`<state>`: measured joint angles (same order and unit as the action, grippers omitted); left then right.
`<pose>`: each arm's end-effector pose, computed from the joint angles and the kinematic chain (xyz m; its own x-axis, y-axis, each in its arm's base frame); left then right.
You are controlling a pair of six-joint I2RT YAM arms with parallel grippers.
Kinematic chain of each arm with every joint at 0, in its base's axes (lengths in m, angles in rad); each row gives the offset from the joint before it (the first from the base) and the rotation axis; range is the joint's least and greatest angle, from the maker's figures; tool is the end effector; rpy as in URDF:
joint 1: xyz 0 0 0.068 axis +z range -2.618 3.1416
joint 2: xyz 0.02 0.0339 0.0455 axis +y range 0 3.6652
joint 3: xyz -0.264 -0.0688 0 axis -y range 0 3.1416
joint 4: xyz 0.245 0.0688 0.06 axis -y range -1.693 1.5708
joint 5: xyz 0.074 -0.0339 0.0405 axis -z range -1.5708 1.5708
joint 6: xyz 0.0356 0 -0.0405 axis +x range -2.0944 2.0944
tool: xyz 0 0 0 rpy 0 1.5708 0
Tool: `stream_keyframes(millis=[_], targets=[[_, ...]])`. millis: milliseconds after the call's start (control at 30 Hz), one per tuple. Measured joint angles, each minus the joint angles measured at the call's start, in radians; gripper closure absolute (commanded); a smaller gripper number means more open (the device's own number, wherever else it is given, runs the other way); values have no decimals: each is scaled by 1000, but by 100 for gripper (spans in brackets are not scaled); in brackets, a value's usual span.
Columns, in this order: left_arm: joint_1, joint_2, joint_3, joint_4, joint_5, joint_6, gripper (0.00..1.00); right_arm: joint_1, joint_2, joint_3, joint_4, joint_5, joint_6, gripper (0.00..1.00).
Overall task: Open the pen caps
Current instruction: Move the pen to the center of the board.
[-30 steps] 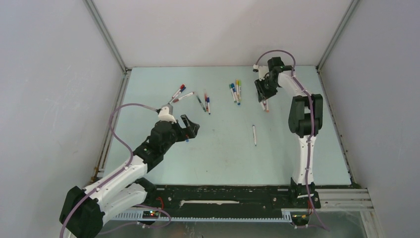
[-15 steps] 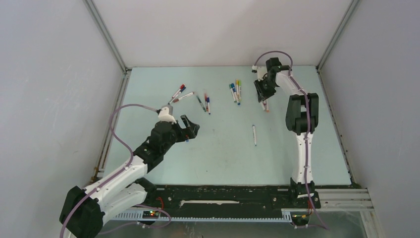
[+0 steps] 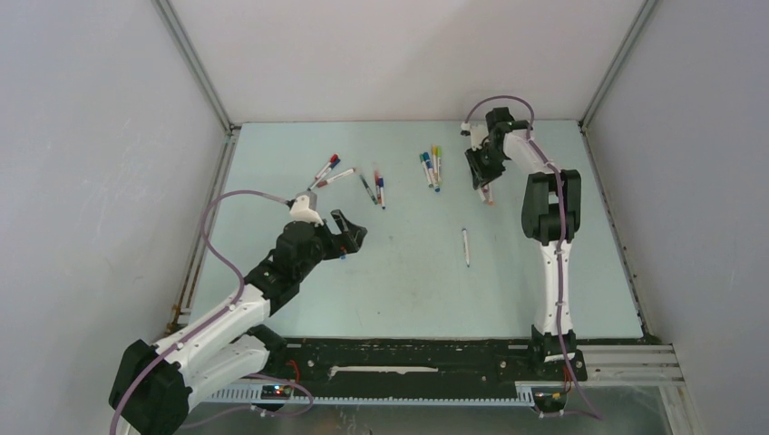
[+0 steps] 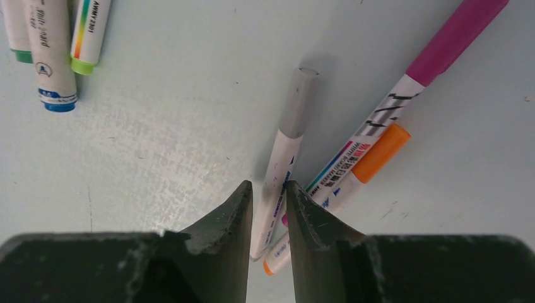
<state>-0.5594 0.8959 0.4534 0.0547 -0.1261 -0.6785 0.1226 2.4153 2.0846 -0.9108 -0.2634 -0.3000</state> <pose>0.1747 -0.1041 0.2276 -0.5180 -0.4103 -0.7506 0.1319 0.8287 -0.5440 0.4987 0.0708 0.1635 -0.8376 -0.3907 -0.3817 -0.4702 0.8714 0.1398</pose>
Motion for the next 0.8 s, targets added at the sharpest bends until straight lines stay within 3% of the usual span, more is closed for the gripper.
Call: stream_keyframes(millis=[233,433,800], targets=[[0,0,0,14,2,-3,0,9,10,0,0,31,-10,75],[0,0,-11,27,3,-3,0,30,1,-21,15,74,-28,87],[1,-41,-51,73,52,-25,0,58,-152,-275,55,66,-49,100]])
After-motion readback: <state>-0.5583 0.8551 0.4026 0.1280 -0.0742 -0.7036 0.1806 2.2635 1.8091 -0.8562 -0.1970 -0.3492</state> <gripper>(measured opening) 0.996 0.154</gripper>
